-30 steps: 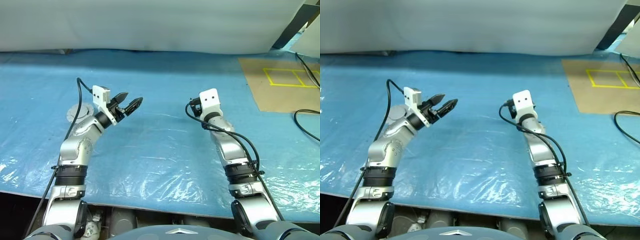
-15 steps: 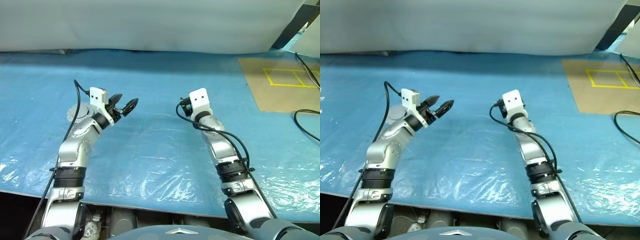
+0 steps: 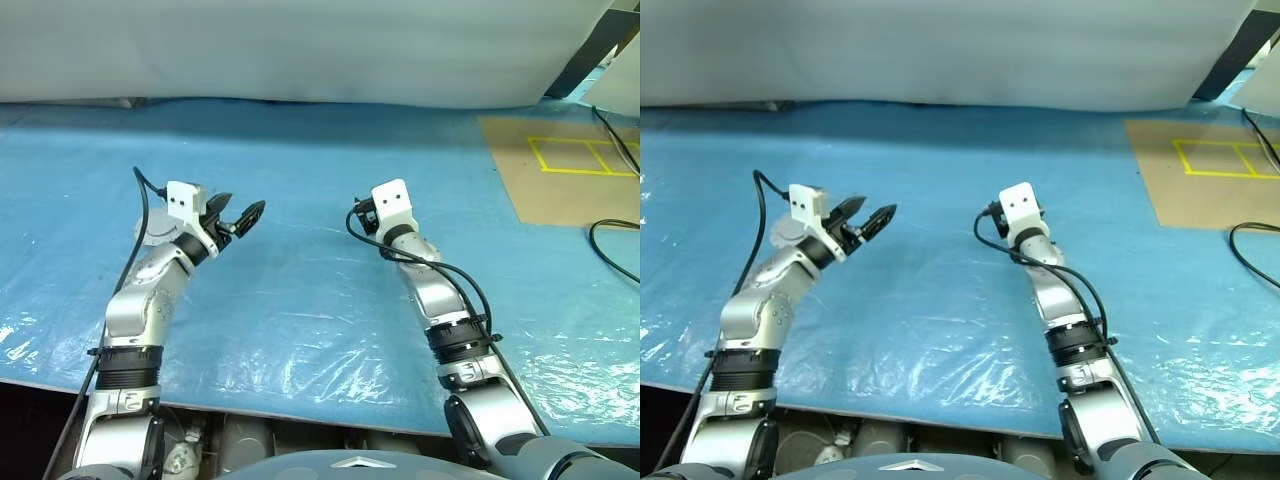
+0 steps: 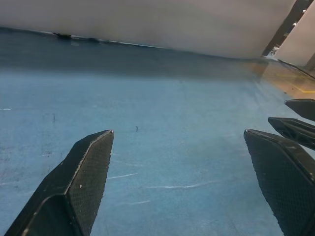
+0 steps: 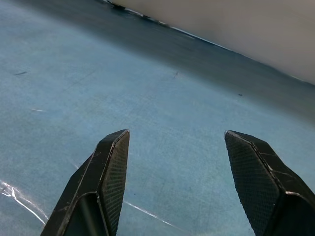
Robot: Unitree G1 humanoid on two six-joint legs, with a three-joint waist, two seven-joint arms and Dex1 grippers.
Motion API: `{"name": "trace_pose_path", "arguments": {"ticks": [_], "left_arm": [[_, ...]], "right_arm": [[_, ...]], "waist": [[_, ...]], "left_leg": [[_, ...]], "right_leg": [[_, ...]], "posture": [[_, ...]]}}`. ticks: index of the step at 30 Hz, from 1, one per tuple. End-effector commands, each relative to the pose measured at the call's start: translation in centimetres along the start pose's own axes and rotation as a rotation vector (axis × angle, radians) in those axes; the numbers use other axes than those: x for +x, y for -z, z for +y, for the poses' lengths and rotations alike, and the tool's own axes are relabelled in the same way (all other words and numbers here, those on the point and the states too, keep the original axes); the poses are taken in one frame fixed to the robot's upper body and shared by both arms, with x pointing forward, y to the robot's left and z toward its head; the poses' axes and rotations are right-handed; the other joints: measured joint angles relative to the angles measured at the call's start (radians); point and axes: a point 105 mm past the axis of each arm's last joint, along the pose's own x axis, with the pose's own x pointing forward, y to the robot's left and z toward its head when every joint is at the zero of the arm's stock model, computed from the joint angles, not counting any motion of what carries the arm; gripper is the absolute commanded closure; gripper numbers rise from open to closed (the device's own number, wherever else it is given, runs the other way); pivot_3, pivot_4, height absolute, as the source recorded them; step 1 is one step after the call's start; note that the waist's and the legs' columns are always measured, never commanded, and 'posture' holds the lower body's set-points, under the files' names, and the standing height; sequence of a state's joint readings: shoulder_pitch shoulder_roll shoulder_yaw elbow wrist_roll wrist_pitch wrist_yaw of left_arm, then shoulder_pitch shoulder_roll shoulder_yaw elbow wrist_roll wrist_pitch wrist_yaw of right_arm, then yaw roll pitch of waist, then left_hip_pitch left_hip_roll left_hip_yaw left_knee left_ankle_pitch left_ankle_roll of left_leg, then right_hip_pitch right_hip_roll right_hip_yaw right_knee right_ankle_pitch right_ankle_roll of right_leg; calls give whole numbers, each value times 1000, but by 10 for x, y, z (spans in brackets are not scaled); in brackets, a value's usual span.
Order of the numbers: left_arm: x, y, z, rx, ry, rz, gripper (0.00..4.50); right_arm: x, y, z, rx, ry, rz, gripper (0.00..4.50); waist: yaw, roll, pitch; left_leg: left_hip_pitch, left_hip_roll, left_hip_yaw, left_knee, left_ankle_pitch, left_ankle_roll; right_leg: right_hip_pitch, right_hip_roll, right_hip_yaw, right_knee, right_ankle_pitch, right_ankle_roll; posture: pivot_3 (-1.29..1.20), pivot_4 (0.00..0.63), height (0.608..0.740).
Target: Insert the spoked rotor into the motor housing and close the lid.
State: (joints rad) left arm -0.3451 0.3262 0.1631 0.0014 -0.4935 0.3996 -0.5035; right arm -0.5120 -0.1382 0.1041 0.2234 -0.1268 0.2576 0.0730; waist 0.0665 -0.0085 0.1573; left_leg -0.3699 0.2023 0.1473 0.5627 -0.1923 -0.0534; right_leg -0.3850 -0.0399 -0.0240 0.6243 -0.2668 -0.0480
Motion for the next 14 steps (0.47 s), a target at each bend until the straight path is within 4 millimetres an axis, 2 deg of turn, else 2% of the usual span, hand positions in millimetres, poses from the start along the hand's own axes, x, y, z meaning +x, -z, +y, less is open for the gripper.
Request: {"name": "trace_pose_path", "arguments": {"ticks": [1,9,14], "left_arm": [[-2,-13,-1,47,-26,-58,34],[-4,-12,5,75,-141,-111,34],[-18,-19,17,96,-262,-169,34]], "right_arm": [[-1,-16,-5,-12,26,-64,1304],[-14,-9,-38,-74,179,-37,1304],[-28,-6,-48,-145,196,-35,1304]], "waist": [[0,0,0],[1,0,0],[1,0,0]], "left_leg": [[0,0,0,0,0,0],[0,0,0,0,0,0],[0,0,0,0,0,0]], "right_leg": [[0,0,0,0,0,0],[0,0,0,0,0,0],[0,0,0,0,0,0]], "posture": [[0,150,740],[0,150,740],[0,150,740]]}}
